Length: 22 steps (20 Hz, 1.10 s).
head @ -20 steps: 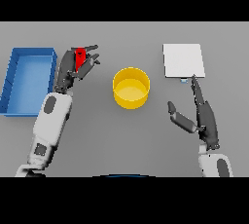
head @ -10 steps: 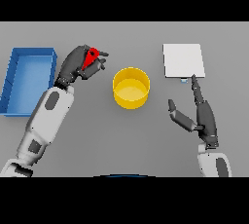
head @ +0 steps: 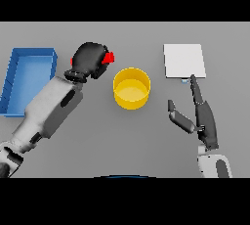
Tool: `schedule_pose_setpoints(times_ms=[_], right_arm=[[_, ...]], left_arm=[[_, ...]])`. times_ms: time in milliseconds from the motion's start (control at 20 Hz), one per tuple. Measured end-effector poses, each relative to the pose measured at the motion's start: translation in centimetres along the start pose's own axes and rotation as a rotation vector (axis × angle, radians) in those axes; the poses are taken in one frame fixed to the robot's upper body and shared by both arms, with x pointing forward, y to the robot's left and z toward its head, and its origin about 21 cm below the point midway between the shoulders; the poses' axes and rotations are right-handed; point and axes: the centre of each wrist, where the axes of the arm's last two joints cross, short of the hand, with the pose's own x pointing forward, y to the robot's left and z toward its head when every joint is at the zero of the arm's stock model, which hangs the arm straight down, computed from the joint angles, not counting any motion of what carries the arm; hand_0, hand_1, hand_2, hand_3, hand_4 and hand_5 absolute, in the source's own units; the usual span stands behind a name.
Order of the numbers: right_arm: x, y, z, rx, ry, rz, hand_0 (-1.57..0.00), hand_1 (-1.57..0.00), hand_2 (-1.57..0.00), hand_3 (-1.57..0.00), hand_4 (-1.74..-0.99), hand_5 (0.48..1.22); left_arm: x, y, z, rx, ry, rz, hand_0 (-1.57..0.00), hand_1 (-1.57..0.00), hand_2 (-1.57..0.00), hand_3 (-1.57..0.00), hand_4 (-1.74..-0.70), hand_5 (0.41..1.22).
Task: Pick up the red beaker and tilt it to pour out 1 green nut into yellow bowl. Pick up the yellow bowl and place it on the metallic measuring scale.
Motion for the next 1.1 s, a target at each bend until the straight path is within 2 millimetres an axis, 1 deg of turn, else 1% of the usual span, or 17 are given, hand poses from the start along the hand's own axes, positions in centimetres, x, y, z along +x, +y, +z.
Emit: schedule_pose_setpoints(times_ms=[50,100,150,200,300,400,450,500,550,650,800,850,900,950,1000,1050,1100], right_arm=[[-0.2,0.4,0.1,0.010,0.016,-0.004,0.00,0.00,0.00,0.00,-1.274,0.704],[-0.5,0.3,0.4,0.009,0.009,-0.004,0.00,0.00,0.00,0.00,-1.282,0.705],[-0.4,0.0,0.3,0.006,0.013,0.000,0.00,0.00,0.00,0.00,-1.284,0.705],[-0.2,0.2,0.5,0.008,-0.004,-0.010,0.00,0.00,0.00,0.00,-1.283,0.702],[-0.4,0.3,0.2,0.008,0.004,-0.029,0.00,0.00,0.00,0.00,-1.287,0.690],[-0.6,0.4,0.3,-0.007,0.000,-0.041,0.00,0.00,0.00,0.00,-1.292,0.678],[-0.7,0.5,0.3,-0.013,0.000,-0.040,0.00,0.00,0.00,0.00,-1.294,0.672],[-1.0,0.6,0.4,-0.014,0.012,-0.054,0.00,0.00,0.00,0.00,-1.295,0.664],[-0.8,0.8,0.4,-0.014,0.011,-0.071,0.00,0.00,0.00,0.00,-1.294,0.657],[-1.0,0.4,0.2,-0.026,0.013,-0.083,0.00,0.00,0.00,0.00,-1.291,0.648],[-1.0,0.6,0.2,-0.029,0.007,-0.087,0.00,0.00,0.00,0.00,-1.291,0.634],[-0.9,0.6,0.1,-0.031,0.010,-0.082,0.00,0.00,0.00,0.00,-1.293,0.631],[-0.9,0.9,0.1,-0.029,0.007,-0.083,0.00,0.00,0.00,0.00,-1.291,0.631],[-1.0,0.8,0.3,-0.034,0.003,-0.079,0.00,0.00,0.00,0.00,-1.288,0.627],[-0.9,0.9,0.2,-0.043,0.005,-0.075,0.00,0.00,0.00,0.00,-1.286,0.618],[-0.9,0.6,0.2,-0.047,0.011,-0.066,0.00,0.00,0.00,0.00,-1.278,0.609],[-0.8,0.0,-0.2,-0.057,0.028,-0.060,0.00,0.00,0.00,0.00,-1.276,0.600]], left_arm=[[0.3,0.6,-0.3,-0.004,-0.007,-0.050,-1.57,-1.57,-1.57,-1.57,-1.74,1.190],[0.3,0.9,-0.5,-0.010,-0.022,-0.104,-1.57,-1.57,-1.57,-1.57,-1.69,1.196],[0.7,0.9,-0.7,-0.023,-0.037,-0.151,-1.57,-1.57,-1.57,-1.57,-1.65,1.201],[1.0,1.2,-1.0,-0.036,-0.056,-0.205,-1.57,-1.57,-1.57,-1.57,-1.67,1.205],[1.7,1.7,-1.5,-0.087,-0.093,-0.318,-1.57,-1.57,-1.57,-1.39,-1.69,1.211],[2.6,1.9,-2.0,-0.131,-0.123,-0.417,-1.57,-1.57,-1.57,-1.28,-1.70,1.215],[3.0,2.2,-2.0,-0.143,-0.160,-0.464,-1.57,-1.57,-1.57,-1.34,-1.71,1.216],[3.2,1.7,-2.2,-0.166,-0.183,-0.516,-1.57,-1.57,-1.57,-1.38,-1.71,1.217],[3.7,1.6,-2.3,-0.191,-0.205,-0.557,-1.57,-1.57,-1.57,-1.42,-1.72,1.218],[4.4,1.5,-2.7,-0.211,-0.235,-0.662,-1.57,-1.57,-1.57,-1.47,-1.73,1.219],[5.5,1.4,-2.7,-0.246,-0.276,-0.812,-1.57,-1.57,-1.57,-1.52,-1.73,1.220],[5.6,1.0,-2.7,-0.264,-0.275,-0.850,-1.57,-1.57,-1.57,-1.53,-1.74,1.220],[6.0,1.4,-3.0,-0.269,-0.280,-0.891,-1.57,-1.57,-1.57,-1.54,-1.74,1.220],[6.1,0.9,-3.1,-0.282,-0.281,-0.930,-1.57,-1.57,-1.57,-1.55,-1.74,1.220],[6.3,1.1,-3.2,-0.284,-0.295,-0.965,-1.57,-1.57,-1.57,-1.55,-1.74,1.221],[6.2,1.0,-3.2,-0.286,-0.313,-1.002,-1.57,-1.57,-1.57,-1.55,-1.74,1.221],[6.6,1.1,-3.4,-0.276,-0.319,-1.037,-1.57,-1.57,-1.57,-1.56,-1.74,1.221]])
